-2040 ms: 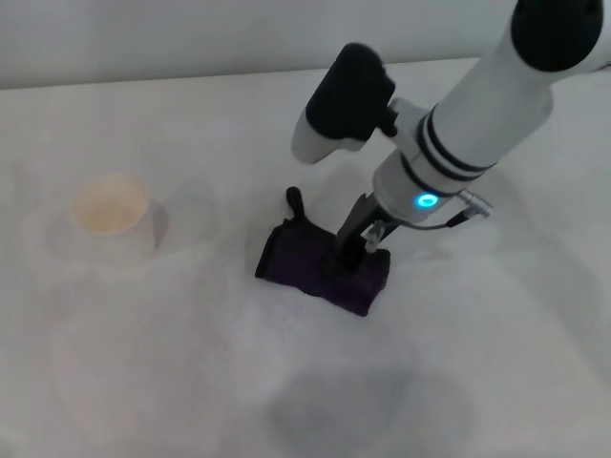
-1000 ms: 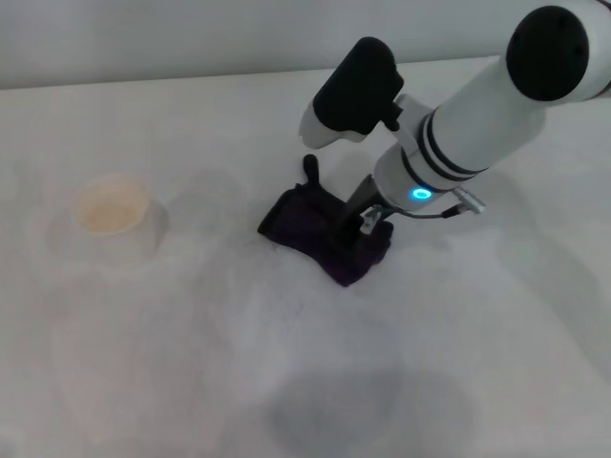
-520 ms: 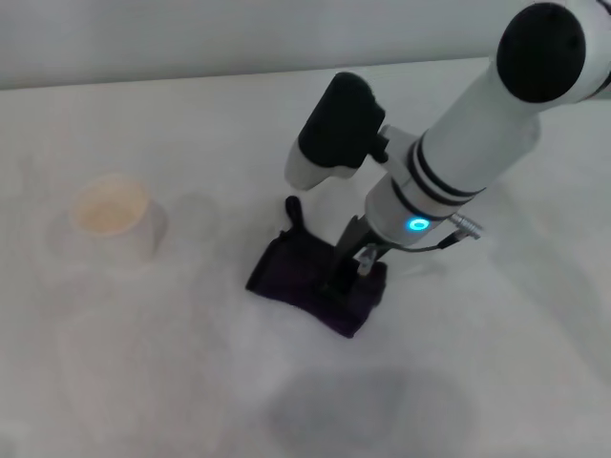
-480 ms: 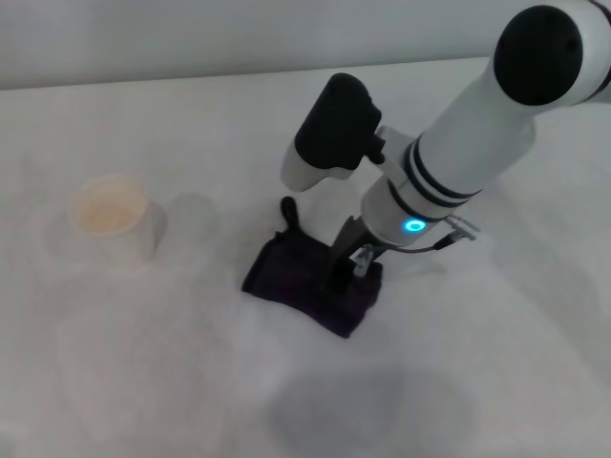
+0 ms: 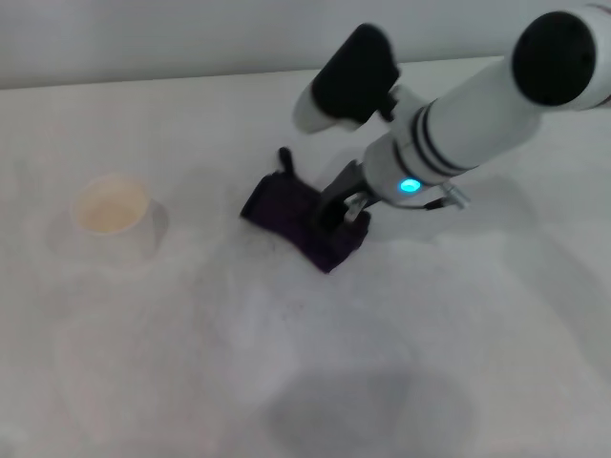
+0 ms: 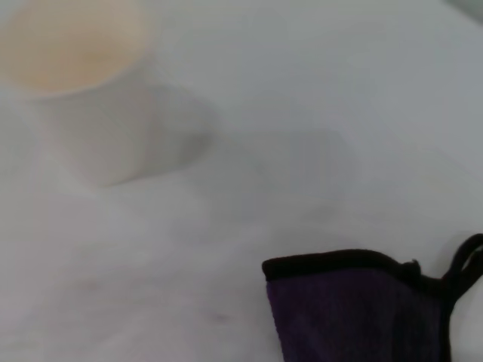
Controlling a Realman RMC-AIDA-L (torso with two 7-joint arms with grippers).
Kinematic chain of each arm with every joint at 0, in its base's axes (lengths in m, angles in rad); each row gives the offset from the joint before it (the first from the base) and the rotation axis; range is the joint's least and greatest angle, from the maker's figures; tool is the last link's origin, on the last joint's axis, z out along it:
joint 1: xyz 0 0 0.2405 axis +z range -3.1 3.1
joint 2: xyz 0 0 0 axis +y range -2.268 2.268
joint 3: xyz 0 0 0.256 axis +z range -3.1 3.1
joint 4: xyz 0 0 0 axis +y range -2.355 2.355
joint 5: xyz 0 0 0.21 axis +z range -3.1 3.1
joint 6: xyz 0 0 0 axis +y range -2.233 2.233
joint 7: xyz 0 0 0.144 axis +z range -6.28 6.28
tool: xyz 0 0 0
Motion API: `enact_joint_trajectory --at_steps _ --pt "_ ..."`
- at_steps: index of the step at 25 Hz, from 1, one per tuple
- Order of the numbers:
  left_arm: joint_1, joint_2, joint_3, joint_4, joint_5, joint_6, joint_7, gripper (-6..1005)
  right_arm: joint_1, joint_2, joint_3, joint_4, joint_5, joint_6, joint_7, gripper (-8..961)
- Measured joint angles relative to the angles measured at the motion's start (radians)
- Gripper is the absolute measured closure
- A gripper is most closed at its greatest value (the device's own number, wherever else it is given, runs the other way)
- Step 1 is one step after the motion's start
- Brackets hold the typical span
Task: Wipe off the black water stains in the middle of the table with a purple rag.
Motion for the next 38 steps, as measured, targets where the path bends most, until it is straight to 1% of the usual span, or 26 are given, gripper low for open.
enact_joint_trajectory --at_steps 3,6,10,14,18,23,27,32,35,38 --pt "0.002 0.000 0.000 0.000 0.000 0.001 0.000 119 -0.030 -0.005 0.129 0.003 -0.049 0.047 -0.008 850" --pt "0.003 0.000 0.000 0.000 0.000 0.001 0.000 120 -0.076 -0.009 0.244 -0.038 -0.110 0.126 -0.027 846" --pt "0.003 0.000 -0.001 -0.002 -0.001 0.000 0.000 120 -0.123 -0.009 0.350 -0.088 -0.189 0.211 -0.024 840" --pt "0.004 0.000 -0.002 -0.008 -0.001 0.000 0.000 120 -0.159 -0.009 0.441 -0.125 -0.210 0.289 -0.019 834" --pt "0.004 0.000 -0.001 -0.009 -0.001 0.000 0.000 120 -0.202 -0.010 0.496 -0.158 -0.210 0.340 -0.023 828" --pt "0.002 0.003 -0.001 -0.009 -0.001 0.000 0.000 120 -0.239 -0.013 0.549 -0.173 -0.210 0.380 -0.030 821" --pt "-0.003 0.003 -0.001 -0.009 -0.001 0.003 0.000 120 -0.250 -0.011 0.570 -0.187 -0.207 0.427 -0.065 815" --pt "-0.011 0.003 -0.001 -0.009 -0.001 0.003 0.000 119 -0.250 -0.006 0.574 -0.193 -0.201 0.426 -0.114 808" --pt "-0.014 0.003 -0.001 -0.009 -0.001 0.006 0.000 119 -0.251 -0.005 0.586 -0.205 -0.186 0.414 -0.130 699" --pt "-0.015 0.003 -0.001 -0.009 -0.001 0.007 0.000 119 -0.251 -0.006 0.614 -0.208 -0.134 0.411 -0.181 590"
